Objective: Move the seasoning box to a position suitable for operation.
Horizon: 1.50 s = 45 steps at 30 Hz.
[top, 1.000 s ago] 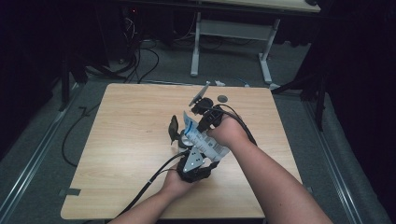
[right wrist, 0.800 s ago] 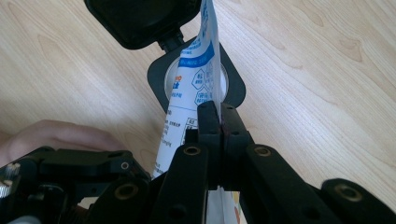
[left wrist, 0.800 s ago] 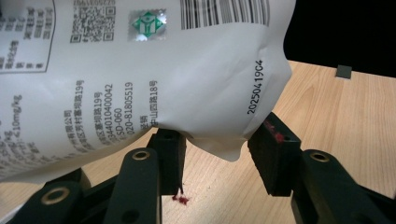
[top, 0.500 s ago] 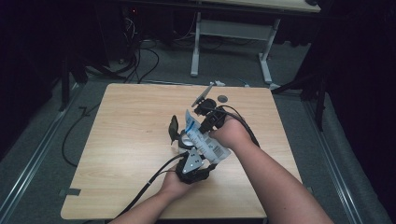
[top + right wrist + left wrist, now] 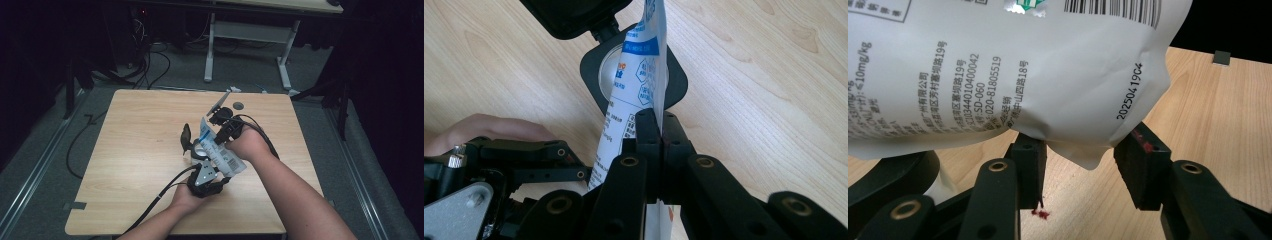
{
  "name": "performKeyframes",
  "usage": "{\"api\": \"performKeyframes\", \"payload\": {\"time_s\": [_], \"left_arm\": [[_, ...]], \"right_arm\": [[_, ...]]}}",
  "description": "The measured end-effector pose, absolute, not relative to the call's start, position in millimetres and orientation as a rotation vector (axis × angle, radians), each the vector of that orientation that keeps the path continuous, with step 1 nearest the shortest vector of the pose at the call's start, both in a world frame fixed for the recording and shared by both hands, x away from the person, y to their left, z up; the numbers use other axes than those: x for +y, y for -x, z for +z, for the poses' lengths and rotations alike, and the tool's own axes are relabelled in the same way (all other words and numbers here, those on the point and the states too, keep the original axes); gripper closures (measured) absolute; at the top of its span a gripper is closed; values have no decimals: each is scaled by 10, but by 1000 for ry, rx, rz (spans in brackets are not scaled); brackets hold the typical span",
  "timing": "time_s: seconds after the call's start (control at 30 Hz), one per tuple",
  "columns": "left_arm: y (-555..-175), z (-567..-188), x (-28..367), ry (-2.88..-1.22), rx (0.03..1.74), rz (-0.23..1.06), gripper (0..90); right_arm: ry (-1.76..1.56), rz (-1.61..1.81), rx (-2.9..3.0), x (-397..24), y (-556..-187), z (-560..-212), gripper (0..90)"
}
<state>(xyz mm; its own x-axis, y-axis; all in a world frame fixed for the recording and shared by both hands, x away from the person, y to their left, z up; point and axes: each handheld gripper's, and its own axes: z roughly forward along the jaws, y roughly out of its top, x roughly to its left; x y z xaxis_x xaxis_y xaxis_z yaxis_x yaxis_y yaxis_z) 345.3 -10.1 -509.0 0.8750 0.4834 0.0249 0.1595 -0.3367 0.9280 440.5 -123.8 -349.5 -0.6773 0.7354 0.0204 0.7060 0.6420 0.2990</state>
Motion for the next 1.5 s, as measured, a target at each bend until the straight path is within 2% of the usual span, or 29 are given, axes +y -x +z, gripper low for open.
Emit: {"api": "performKeyframes", "payload": {"time_s": [0.97, 1.5], "left_arm": [[-3452, -5219, -21, -1941, 526, 327, 568], [-3505, -5236, 26, -1962, 593, 314, 605]], "right_arm": [[-1250, 451, 2761, -1309, -4322, -3526, 895], [-1239, 503, 2756, -1398, -4202, -3466, 895]]}}
